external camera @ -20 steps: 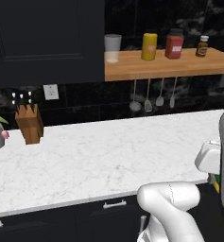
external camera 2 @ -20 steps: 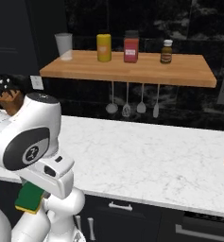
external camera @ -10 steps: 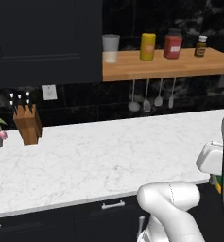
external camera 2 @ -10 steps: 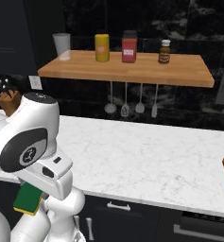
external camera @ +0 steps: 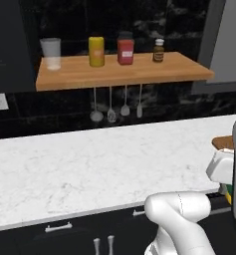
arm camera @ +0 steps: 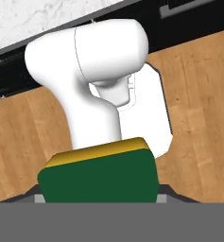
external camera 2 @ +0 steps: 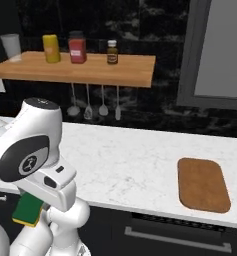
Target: Pick up the sponge from the counter and clean the cutting board by briefly scrubbing or pressing down on the cutting board. Once finished, release the sponge.
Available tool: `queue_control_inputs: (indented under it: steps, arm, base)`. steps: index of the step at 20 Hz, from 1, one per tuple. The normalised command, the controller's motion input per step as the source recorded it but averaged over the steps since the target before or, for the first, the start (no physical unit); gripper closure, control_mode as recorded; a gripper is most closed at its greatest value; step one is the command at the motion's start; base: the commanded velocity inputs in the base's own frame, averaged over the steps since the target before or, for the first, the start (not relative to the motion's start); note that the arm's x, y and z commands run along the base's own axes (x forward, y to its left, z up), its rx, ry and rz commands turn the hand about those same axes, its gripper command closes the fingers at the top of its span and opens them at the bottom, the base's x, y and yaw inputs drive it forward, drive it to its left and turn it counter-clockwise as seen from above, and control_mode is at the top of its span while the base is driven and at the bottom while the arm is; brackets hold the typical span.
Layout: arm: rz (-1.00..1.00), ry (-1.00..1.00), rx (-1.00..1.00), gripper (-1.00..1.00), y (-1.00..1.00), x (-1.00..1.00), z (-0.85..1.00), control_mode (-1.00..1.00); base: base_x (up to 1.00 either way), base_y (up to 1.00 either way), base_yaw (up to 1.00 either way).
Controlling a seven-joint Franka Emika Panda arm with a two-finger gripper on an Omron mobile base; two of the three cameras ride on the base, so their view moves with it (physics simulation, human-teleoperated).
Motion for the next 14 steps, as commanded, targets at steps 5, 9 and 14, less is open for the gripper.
queue_control_inputs:
  steps: [5,9,14]
  arm:
    - [0.00,0.00,0.00,1.00,0.00,0.00,0.00,1.00]
    - [0.00,0.00,0.00,1.00,0.00,0.00,0.00,1.00]
    - [0.00,0.00,0.00,1.00,0.00,0.00,0.00,1.00]
  base:
    - [0.00,-1.00,-0.01]
    - [0.09,-1.00,0.00]
    - [0.03,-0.70,0.00]
